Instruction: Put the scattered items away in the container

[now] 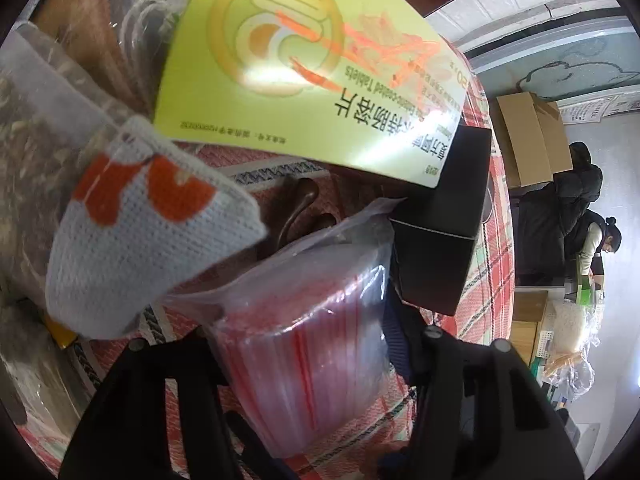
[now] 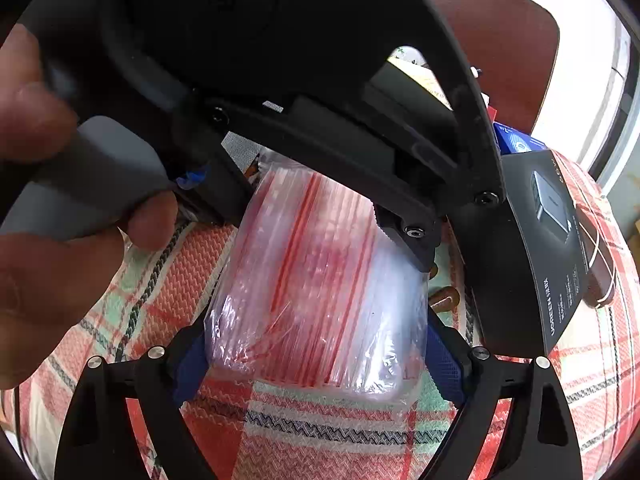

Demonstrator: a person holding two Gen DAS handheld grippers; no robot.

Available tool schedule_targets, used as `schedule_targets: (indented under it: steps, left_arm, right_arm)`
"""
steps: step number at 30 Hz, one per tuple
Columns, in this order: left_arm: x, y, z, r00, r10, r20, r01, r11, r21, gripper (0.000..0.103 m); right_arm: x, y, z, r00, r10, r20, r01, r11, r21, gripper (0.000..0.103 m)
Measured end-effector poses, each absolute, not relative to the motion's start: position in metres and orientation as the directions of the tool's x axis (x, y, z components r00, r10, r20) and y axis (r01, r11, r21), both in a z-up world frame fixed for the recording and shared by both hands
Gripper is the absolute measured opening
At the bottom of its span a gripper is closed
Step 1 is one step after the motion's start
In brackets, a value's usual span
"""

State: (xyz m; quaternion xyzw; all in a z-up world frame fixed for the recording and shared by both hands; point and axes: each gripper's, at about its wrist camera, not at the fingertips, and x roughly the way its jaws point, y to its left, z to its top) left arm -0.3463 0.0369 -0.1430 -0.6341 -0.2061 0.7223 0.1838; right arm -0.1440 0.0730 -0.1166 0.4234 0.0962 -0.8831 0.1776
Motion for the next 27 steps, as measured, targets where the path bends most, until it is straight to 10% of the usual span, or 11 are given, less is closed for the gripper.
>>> schedule_targets:
  steps: [14,21,27]
  left_arm:
    - [-0.303,0.014,-0.134,-0.168,0.525,-0.835,0.024,-0.844,-0.536,0.041]
    - [-0.316,0.014,-0.156,-0.170,0.579,-0.797,0.115,-0.792,-0.600,0.060]
    - [-0.315,0.027,-0.149,-0.169,0.546,-0.820,0.053,-0.826,-0.561,0.042]
  right_arm:
    - [-0.100,0.054,-0.102,-0.608,-0.191,-0.771,0.428,-0.896,-0.115,0.084]
    - [-0.098,0.063,-0.118,-0.560,-0.139,-0.817,0.400,-0.909,-0.119,0.090]
    - [-0.086,0.082,-0.106,-0.589,-0.176,-0.789,0.384,-0.920,-0.081,0.072]
